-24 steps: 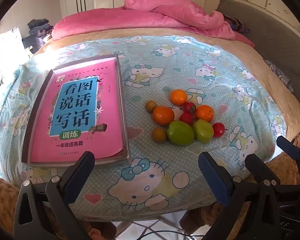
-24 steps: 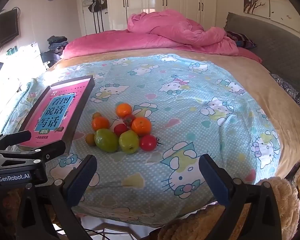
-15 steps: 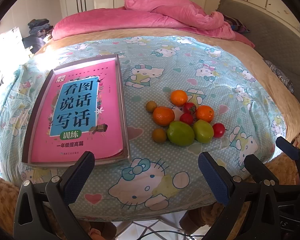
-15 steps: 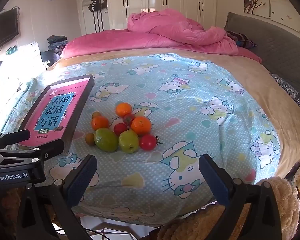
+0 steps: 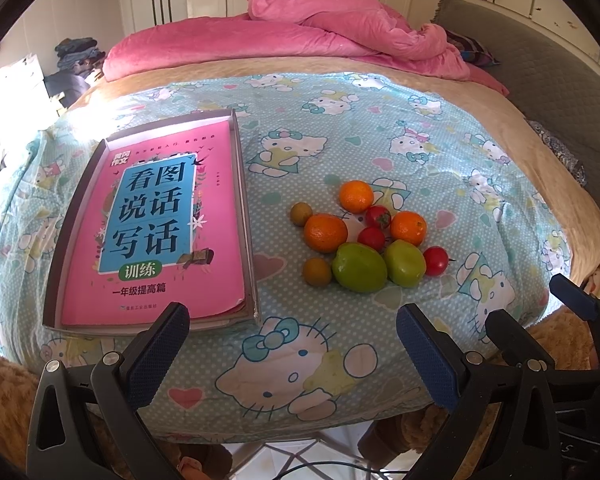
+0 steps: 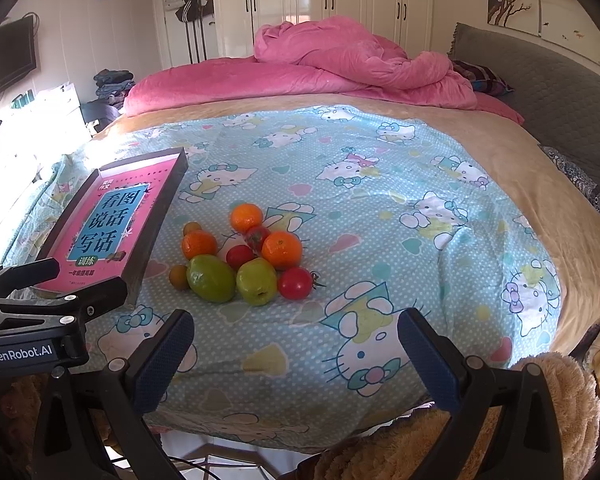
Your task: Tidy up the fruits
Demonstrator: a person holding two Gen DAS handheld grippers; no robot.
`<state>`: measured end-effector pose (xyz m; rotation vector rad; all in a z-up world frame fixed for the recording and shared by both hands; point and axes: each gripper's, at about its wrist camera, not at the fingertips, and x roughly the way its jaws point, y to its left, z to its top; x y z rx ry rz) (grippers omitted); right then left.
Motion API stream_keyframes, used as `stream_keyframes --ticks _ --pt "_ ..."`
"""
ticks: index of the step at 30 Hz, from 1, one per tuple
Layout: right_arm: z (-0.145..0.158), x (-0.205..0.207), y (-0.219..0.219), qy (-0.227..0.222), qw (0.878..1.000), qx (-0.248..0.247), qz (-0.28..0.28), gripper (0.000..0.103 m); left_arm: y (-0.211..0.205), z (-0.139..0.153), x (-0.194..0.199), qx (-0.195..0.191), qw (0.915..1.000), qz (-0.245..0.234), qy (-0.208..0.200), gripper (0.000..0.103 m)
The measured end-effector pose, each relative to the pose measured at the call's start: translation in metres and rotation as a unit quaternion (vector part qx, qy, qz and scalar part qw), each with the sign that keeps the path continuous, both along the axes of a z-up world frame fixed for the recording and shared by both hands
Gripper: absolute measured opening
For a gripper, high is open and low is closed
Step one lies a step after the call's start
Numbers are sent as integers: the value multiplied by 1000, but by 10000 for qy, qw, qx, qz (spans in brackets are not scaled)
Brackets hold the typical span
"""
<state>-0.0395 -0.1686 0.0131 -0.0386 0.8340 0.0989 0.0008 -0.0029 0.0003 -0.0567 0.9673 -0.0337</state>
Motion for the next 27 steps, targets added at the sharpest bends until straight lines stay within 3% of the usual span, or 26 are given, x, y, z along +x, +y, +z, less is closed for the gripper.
stream_keyframes --ticks 11,16,23,27 --pt "-8 2 -5 114 9999 41 -28 103 1 -1 1 -37 10000 5 32 103" --pt "-10 12 -5 459 9988 177 -81 103 7 -4 5 -125 9999 35 86 103" --pt "-22 33 -7 427 9990 129 -86 103 22 -11 26 -299 9990 -48 314 103" --pt "-25 44 -2 523 9984 -42 192 102 24 -9 43 -356 9986 -203 322 103"
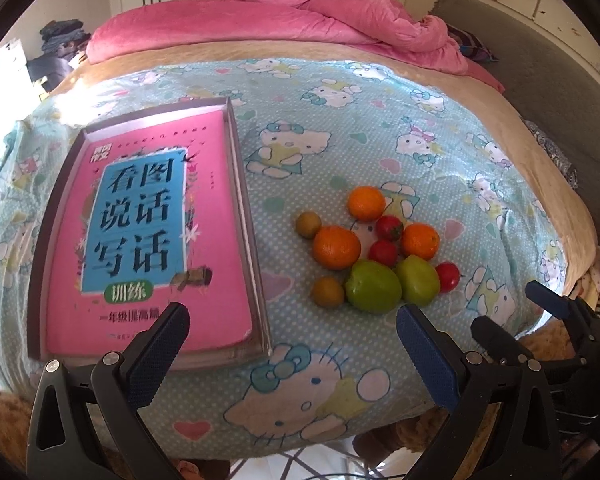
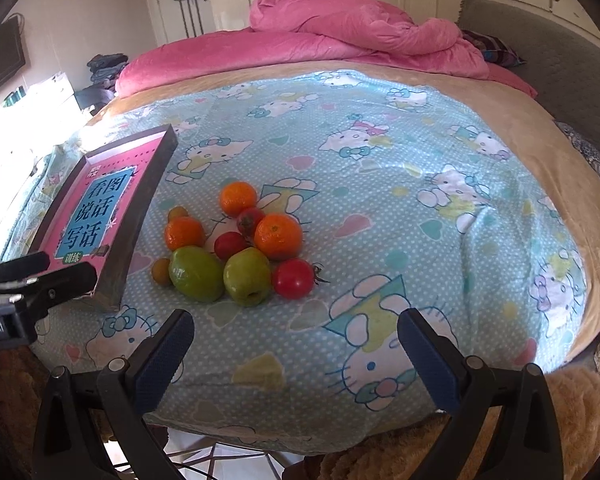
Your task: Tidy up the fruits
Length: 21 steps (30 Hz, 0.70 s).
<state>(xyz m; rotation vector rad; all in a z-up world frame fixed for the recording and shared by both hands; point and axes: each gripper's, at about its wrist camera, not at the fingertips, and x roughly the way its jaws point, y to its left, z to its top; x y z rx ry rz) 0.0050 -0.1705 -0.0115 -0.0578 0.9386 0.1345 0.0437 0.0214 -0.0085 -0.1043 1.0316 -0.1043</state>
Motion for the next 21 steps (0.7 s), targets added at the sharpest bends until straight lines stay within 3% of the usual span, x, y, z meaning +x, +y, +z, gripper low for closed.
stream_keyframes --ticks 4,8,11,13,15,17,19,21 --pt "0 17 -7 -6 9993 -385 19 102 -3 1 23 -37 9998 -176 75 103" --pt "-10 38 -25 404 9990 -153 -114 102 -14 2 51 108 9992 -385 72 102" --pt "-20 44 -27 586 9982 103 -5 94 -28 -3 76 316 9971 -676 163 102" --pt "-26 47 -28 724 9969 274 104 88 -36 -6 91 459 9955 -801 204 94" --pt "-30 49 -27 823 9958 332 223 76 -43 -11 104 461 9944 -902 310 91" --pt "-35 50 -25 876 9951 282 366 71 -50 -17 116 363 9936 -978 429 87" --pt "-37 50 -21 844 9949 149 540 66 -57 -23 125 252 9920 -1103 555 74" --pt "-40 51 -19 853 9937 94 724 59 -63 -30 131 167 9907 -1155 696 71"
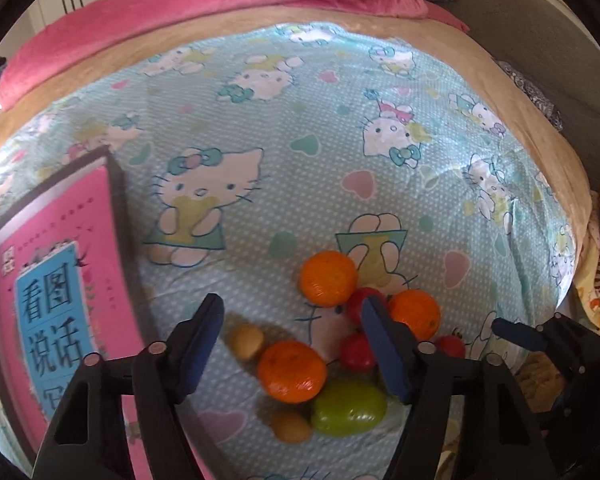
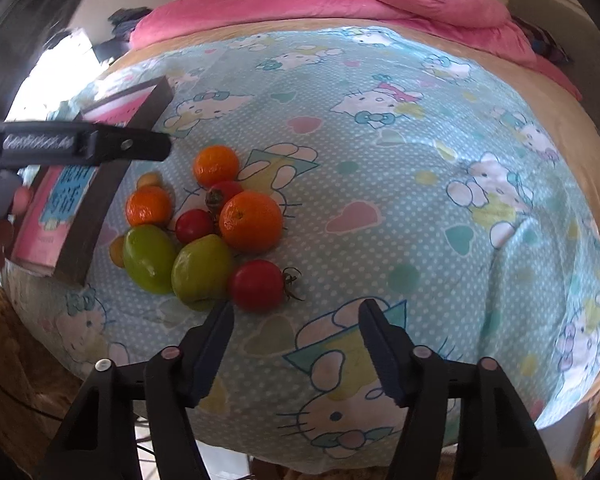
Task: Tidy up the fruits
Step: 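Grasp a mandarin with the left tool while the right tool grasps a red tomato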
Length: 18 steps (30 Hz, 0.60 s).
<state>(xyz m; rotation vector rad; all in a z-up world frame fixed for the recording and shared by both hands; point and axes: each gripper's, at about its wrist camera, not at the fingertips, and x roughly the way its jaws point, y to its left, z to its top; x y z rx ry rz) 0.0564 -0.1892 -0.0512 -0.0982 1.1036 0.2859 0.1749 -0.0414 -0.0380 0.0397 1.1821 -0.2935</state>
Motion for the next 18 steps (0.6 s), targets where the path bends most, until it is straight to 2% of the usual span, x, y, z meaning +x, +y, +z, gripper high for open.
stream_keyframes --ticks 5,9,12,18 --pt "-5 3 5 89 9996 89 268 51 -7 -13 12 -123 9997 39 194 69" --pt "-7 8 12 53 9989 -36 464 47 -12 -21 19 -173 9993 -19 344 56" --pt "-8 12 15 -21 9979 -131 634 46 -14 -27 23 -183 9989 -4 439 52" --pt "-12 20 20 -5 9967 -123 804 40 -18 -35 33 -421 9969 12 659 52"
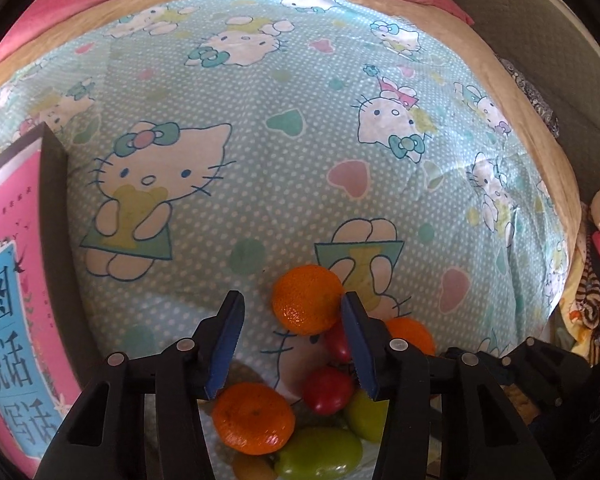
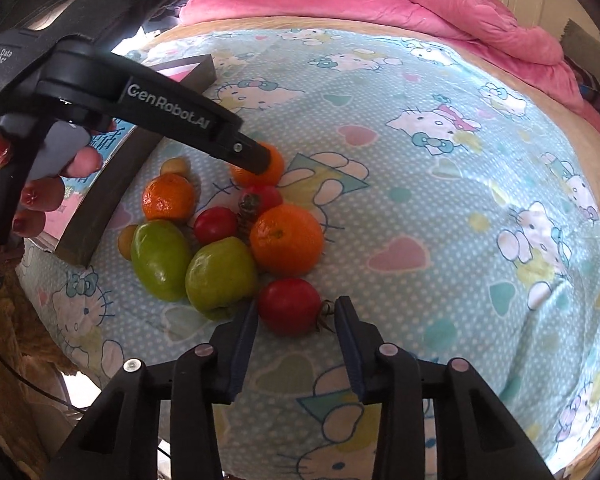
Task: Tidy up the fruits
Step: 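Grasp a mandarin with the left tool while the right tool grasps a red tomato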
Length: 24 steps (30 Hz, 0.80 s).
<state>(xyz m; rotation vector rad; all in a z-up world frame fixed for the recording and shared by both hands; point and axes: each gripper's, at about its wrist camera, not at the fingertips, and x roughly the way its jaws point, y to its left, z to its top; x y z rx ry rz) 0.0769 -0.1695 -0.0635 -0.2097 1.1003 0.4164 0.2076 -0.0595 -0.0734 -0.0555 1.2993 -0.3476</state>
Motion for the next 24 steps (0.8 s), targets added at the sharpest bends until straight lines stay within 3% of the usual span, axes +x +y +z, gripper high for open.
stream_keyframes --ticks 9,12,14,24 --pt "-5 11 -4 144 9996 206 -97 40 -20 -14 9 27 9994 -102 340 51" --pt "-3 9 -8 182 9990 367 -186 40 -22 -16 11 -111 9993 -72 357 38" --pt "0 6 -10 212 9982 484 -266 40 -21 -17 14 -243 9989 2 409 35" --pt "5 14 -29 166 9946 825 -603 40 -5 3 4 -400 9990 137 155 35"
